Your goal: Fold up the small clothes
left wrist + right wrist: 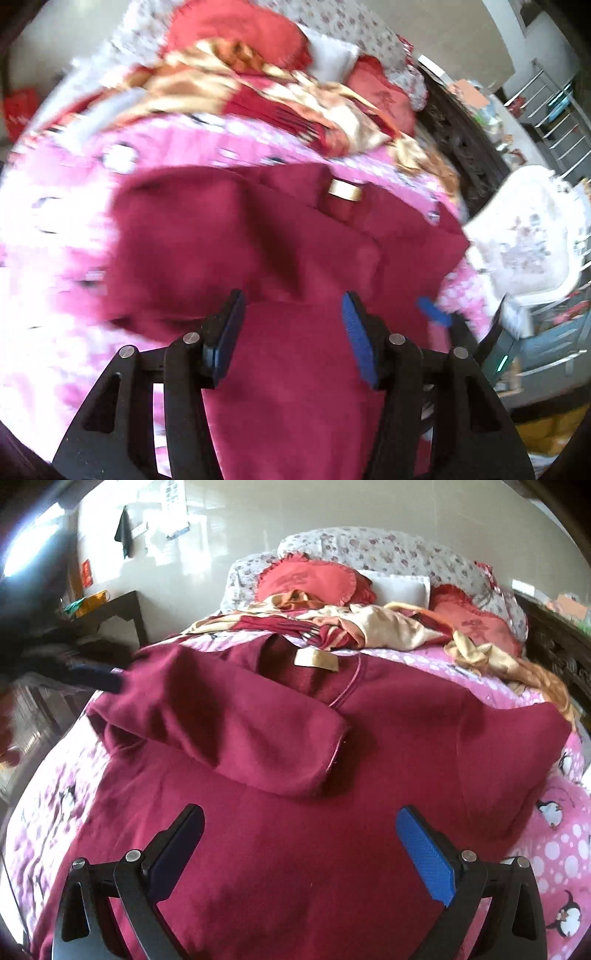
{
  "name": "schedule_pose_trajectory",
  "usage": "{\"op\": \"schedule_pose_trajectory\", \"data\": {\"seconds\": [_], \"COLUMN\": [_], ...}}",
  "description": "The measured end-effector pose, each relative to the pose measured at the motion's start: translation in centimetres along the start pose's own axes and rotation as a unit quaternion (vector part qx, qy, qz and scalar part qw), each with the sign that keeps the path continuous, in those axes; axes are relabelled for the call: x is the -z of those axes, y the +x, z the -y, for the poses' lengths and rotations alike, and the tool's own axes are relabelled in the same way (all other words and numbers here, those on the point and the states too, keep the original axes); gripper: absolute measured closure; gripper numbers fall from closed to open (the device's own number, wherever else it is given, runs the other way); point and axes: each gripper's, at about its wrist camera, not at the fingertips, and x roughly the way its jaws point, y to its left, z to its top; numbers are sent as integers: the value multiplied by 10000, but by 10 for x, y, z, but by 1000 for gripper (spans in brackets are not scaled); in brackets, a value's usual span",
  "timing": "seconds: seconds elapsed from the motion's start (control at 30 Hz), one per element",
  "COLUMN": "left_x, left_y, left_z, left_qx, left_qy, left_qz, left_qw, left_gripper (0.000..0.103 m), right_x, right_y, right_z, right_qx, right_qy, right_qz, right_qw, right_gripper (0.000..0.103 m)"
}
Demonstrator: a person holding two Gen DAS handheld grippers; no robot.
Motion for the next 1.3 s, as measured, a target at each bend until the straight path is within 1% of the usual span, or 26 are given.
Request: {"op": "schedule_pose_trajectory", "data": {"seconds": [0.03, 0.13, 0.2, 0.23, 0.27, 0.3, 0.33, 0.37, 0.4, 0.43, 0.47, 0.5, 0.53, 0.6, 0.67, 0.77, 0.83, 0.9, 1.0, 1.1, 1.17, 1.2, 1.23, 1.27, 1.3], "left_x": [7, 25, 34, 39, 42, 45, 48, 49, 52, 53, 55, 56, 56, 58, 59, 59, 60, 61, 61, 57, 56, 55, 55, 55, 56], "left_y": [-9, -23, -27, -29, -30, -29, -27, -25, -24, -23, -23, -21, -21, -22, -20, -13, -5, 3, 13, 27, 37, 41, 46, 50, 54], "left_z": [-8, -27, -40, -47, -54, -61, -66, -70, -75, -77, -78, -78, -78, -79, -78, -76, -74, -70, -63, -57, -53, -52, -51, -52, -53], "left_qx": [-294, -952, -1141, -1155, -1153, -1154, -1161, -1173, -1196, -1208, -1214, -1221, -1238, -1302, -1303, -1296, -1256, -1245, -1205, -1207, -1303, -1347, -1392, -1428, -1462], "left_qy": [65, 136, 69, -18, -106, -209, -307, -396, -490, -527, -549, -556, -550, -512, -480, -470, -476, -459, -446, -434, -400, -370, -346, -343, -340], "left_qz": [132, 324, 385, 405, 406, 384, 352, 325, 291, 273, 261, 266, 285, 324, 340, 290, 218, 157, 136, 94, 81, 64, 35, 18, 0], "left_qw": [9995, 9948, 9927, 9925, 9924, 9924, 9921, 9918, 9912, 9909, 9907, 9906, 9904, 9896, 9897, 9900, 9907, 9910, 9916, 9917, 9906, 9902, 9897, 9892, 9887], "left_gripper": [49, 49, 49, 49, 49, 49, 49, 49, 49, 49, 49, 49, 49, 49, 49, 49, 49, 49, 49, 49, 49, 49, 49, 49, 49], "right_x": [-4, -17, -25, -31, -34, -37, -39, -40, -40, -41, -44, -45, -48, -51, -54, -56, -56, -57, -56, -53, -52, -53, -54, -56, -59], "right_y": [4, 13, 22, 31, 37, 46, 54, 62, 68, 70, 68, 67, 62, 46, 22, -11, -26, -33, -34, -16, -5, -5, -11, -19, -28], "right_z": [6, 23, 30, 32, 32, 32, 31, 31, 30, 29, 28, 28, 29, 33, 40, 59, 75, 92, 115, 130, 133, 132, 130, 126, 120], "right_qx": [-33, -89, -115, -125, -152, -204, -256, -304, -320, -291, -279, -314, -383, -431, -374, -169, 50, 251, 598, 821, 1105, 1179, 1212, 1175, 1088], "right_qy": [152, 613, 809, 883, 904, 927, 963, 1004, 1028, 1015, 974, 959, 942, 904, 798, 782, 878, 969, 1119, 1198, 1034, 921, 824, 813, 830], "right_qz": [9, 53, 53, 5, -46, -140, -251, -369, -440, -424, -346, -342, -335, -201, 3, 231, 316, 330, 227, -208, -527, -591, -496, -315, -84], "right_qw": [9999, 9981, 9966, 9960, 9958, 9954, 9947, 9938, 9932, 9935, 9942, 9943, 9943, 9948, 9961, 9965, 9956, 9944, 9917, 9892, 9871, 9870, 9880, 9892, 9906], "right_gripper": [0, 0, 0, 3, 12, 16, 29, 46, 54, 65, 79, 86, 96, 97, 97, 98, 98, 98, 98, 98, 96, 92, 79, 59, 50]}}
